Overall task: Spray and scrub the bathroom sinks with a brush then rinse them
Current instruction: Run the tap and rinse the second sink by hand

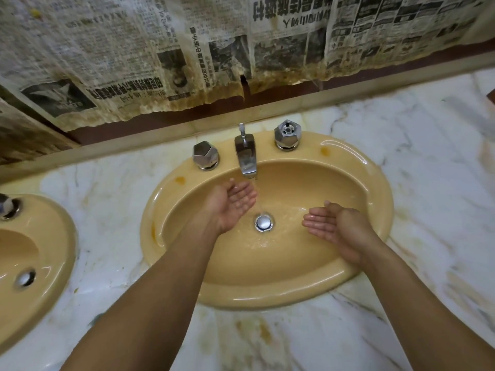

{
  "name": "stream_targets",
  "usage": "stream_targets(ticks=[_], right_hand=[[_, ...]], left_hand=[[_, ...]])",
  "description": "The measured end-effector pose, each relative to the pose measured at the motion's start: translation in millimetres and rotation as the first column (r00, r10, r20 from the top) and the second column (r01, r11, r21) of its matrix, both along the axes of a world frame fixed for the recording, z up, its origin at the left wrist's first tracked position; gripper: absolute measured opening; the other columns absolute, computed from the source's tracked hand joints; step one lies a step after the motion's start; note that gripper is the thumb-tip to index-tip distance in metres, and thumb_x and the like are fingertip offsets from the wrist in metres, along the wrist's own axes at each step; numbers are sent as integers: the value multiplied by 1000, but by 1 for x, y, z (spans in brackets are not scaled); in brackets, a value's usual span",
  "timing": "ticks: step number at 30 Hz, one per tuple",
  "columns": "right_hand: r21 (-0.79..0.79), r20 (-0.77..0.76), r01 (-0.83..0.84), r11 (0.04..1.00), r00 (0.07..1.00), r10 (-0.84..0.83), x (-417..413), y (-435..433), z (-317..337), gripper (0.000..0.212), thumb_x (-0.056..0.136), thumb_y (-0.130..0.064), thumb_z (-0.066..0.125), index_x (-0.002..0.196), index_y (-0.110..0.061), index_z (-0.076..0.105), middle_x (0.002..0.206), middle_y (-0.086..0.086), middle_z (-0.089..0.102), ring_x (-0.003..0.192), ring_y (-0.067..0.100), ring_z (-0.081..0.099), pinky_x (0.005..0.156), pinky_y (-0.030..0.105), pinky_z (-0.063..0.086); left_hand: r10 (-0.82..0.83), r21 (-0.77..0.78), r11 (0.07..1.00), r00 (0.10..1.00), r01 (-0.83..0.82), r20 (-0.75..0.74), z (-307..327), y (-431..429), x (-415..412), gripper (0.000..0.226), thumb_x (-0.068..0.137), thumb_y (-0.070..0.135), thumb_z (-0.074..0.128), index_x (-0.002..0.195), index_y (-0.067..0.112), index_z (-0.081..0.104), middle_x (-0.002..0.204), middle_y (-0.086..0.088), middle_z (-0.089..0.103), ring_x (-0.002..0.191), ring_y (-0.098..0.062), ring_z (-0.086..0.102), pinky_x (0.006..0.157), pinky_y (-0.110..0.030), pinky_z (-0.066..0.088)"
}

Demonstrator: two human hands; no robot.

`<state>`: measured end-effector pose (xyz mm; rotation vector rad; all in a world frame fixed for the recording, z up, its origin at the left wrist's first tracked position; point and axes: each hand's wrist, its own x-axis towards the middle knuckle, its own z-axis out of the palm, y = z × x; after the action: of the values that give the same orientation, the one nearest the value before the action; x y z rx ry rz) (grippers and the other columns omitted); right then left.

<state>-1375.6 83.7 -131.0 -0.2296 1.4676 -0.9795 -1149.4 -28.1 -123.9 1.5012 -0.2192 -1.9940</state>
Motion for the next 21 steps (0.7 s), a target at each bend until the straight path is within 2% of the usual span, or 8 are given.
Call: stream_targets(ticks=[5, 9, 12, 14, 16, 17, 19, 21], right_hand=[[-2, 19, 30, 1000, 999, -30, -2, 0, -3, 42, 110, -28, 41, 104, 5, 66, 105, 24, 73, 100, 33, 72, 89, 38, 57], [18, 0, 2, 1000, 1000, -2, -4, -2, -6, 40, 109, -27, 43, 103, 4, 67, 103, 22, 73, 97, 32, 73, 86, 37, 59], [93, -72, -173, 980, 981, 180, -1, -6, -13, 36, 108, -25, 46, 109, 5, 66, 106, 21, 72, 102, 33, 71, 91, 41, 57], [196, -155, -395, 897, 891, 427, 2, -10, -20, 33, 105, -28, 50, 109, -1, 68, 108, 12, 73, 102, 27, 70, 93, 39, 54], [312, -264, -645, 698, 647, 715, 12, -13, -24, 26, 102, -29, 50, 101, -11, 68, 102, 3, 68, 91, 21, 63, 81, 32, 47], [377, -297, -769, 516, 427, 854, 21, -14, -24, 25, 103, -29, 44, 104, -15, 65, 106, 2, 63, 92, 21, 59, 80, 31, 45], [463, -322, -878, 124, -37, 946, 51, -9, -22, 42, 106, -35, 30, 132, -16, 57, 139, 1, 52, 119, 24, 54, 103, 35, 41], [444, -272, -885, -144, -286, 919, 88, -1, -19, 55, 106, -43, 21, 150, -17, 41, 159, 1, 34, 139, 26, 41, 117, 46, 30]], left_hand=[[-33, 28, 999, 999, 33, 15, 12, -13, -24, 28, 109, 21, 43, 102, 5, 64, 86, -13, 72, 78, -23, 68, 71, -34, 59], [-122, 28, 992, 993, 122, -4, 24, -5, -22, 39, 108, 18, 40, 93, 4, 73, 83, -10, 70, 70, -21, 67, 71, -32, 59], [-330, -8, 943, 942, 331, 57, 41, 16, -14, 39, 109, 17, 40, 95, 0, 72, 85, -14, 71, 69, -22, 70, 70, -33, 60], [-519, -11, 851, 844, 525, 134, 51, 35, -4, 41, 110, 19, 41, 97, -4, 72, 89, -20, 75, 75, -27, 74, 73, -35, 62], [-643, 1, 751, 731, 661, 229, 55, 53, 11, 42, 111, 21, 41, 103, -8, 71, 99, -23, 76, 89, -32, 76, 83, -39, 62], [-656, 6, 727, 692, 687, 302, 55, 61, 21, 43, 111, 23, 42, 106, -9, 71, 101, -22, 77, 94, -32, 76, 90, -41, 62], [-614, 11, 729, 646, 685, 453, 47, 72, 43, 40, 110, 24, 48, 105, -6, 73, 100, -16, 79, 98, -27, 77, 97, -44, 58], [-548, 5, 750, 617, 662, 565, 37, 78, 66, 35, 108, 25, 53, 99, 2, 77, 97, -9, 80, 100, -22, 76, 99, -41, 57]])
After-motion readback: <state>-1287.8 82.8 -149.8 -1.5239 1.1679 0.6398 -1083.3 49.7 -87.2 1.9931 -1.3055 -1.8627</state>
